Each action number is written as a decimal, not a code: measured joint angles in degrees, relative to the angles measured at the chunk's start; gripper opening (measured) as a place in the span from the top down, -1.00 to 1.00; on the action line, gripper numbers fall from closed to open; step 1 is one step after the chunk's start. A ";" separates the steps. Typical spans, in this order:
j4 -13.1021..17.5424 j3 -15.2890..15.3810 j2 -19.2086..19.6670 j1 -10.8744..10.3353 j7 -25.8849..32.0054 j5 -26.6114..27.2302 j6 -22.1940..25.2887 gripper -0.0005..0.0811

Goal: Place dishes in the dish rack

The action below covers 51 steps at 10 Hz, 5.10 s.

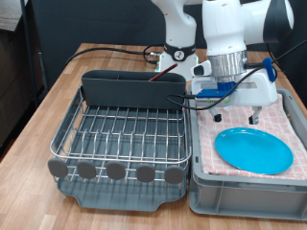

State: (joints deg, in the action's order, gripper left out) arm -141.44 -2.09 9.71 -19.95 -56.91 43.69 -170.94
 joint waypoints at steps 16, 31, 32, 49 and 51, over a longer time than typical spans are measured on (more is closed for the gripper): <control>2.29 2.81 4.50 2.38 4.86 5.49 0.01 -0.98; 3.78 5.49 6.15 3.98 10.42 12.09 -3.01 0.91; 3.78 5.01 6.15 3.66 9.92 11.23 -3.02 0.91; 5.73 -20.05 -9.03 -11.99 -43.18 -53.15 26.37 0.94; 8.74 -20.13 -11.80 -11.83 -43.28 -55.64 37.36 0.94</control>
State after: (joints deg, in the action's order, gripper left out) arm -132.70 -22.22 -2.09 -31.78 -100.19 -11.94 -133.58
